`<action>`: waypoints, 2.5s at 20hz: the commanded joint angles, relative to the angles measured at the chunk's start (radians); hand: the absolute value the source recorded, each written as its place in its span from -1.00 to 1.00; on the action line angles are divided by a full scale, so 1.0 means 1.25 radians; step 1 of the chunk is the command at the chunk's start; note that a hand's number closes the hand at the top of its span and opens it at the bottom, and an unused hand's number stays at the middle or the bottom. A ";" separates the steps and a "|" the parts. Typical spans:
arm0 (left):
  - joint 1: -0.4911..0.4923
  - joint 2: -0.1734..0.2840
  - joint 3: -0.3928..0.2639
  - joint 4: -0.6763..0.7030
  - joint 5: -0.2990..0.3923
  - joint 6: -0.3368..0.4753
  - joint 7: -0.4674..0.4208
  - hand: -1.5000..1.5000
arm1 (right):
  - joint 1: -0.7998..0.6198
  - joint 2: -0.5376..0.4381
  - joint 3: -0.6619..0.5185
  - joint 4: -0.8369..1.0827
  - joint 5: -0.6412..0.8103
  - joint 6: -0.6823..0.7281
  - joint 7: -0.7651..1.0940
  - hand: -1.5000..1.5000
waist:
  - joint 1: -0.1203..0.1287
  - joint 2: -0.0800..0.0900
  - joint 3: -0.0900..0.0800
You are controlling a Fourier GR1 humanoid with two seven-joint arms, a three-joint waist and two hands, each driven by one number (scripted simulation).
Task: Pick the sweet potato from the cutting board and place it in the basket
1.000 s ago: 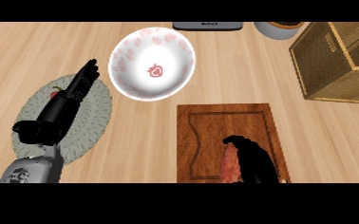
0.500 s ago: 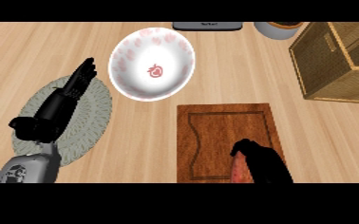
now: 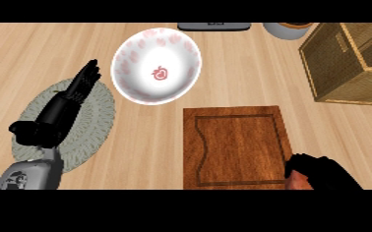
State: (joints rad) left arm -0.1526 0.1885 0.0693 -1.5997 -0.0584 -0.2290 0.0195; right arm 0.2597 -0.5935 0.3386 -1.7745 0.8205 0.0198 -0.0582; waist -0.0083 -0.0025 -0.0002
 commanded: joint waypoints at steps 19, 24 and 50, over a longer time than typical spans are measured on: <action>-0.003 -0.023 -0.015 0.004 -0.032 0.024 0.000 0.00 | 0.228 -0.009 -0.578 -0.541 -0.825 0.142 0.086 1.00 | -0.010 0.000 -0.001; 0.025 -0.029 -0.025 -0.025 -0.033 0.018 0.003 0.00 | 0.105 -0.046 -0.660 -0.518 -0.817 0.127 0.210 1.00 | 0.005 0.001 -0.001; -0.039 -0.041 -0.014 0.038 -0.036 0.015 -0.017 0.00 | -0.635 -0.161 -0.526 0.437 -0.614 0.011 0.144 1.00 | 0.023 0.008 0.001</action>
State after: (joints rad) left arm -0.1778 0.1535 0.0567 -1.5750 -0.0904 -0.2298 0.0017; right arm -0.4681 -0.7905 -0.3256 -1.4439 0.0224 0.0096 0.2554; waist 0.0192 0.0046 -0.0002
